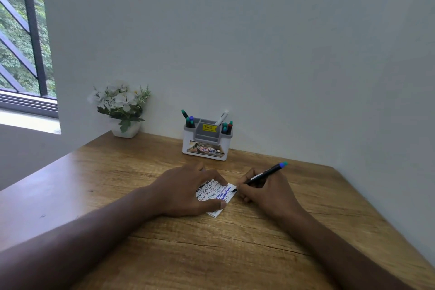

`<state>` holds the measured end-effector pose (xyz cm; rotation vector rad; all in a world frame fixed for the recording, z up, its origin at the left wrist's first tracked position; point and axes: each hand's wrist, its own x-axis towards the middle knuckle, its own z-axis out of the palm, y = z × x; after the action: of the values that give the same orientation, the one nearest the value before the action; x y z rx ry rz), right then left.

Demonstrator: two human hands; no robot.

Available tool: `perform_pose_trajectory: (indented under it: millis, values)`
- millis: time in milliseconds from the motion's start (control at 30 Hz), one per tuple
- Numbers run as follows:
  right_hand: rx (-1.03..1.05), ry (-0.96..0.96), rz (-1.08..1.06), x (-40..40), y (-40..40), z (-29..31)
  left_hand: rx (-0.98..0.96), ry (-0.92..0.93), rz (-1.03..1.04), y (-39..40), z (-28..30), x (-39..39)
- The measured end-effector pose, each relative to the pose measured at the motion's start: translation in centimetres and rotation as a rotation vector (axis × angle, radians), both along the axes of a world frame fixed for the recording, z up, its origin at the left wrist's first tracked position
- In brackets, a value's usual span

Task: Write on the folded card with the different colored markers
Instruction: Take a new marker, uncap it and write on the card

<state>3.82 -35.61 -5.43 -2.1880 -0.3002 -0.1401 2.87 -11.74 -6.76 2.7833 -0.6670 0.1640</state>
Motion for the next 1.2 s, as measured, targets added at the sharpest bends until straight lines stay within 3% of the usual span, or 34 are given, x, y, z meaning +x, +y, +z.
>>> perform_pose_trajectory:
  millis: [1200]
  values:
    - [0.086,0.059,-0.004,-0.19,-0.11,0.31,0.019,-0.013,0.0,-0.1,0.21,-0.01]
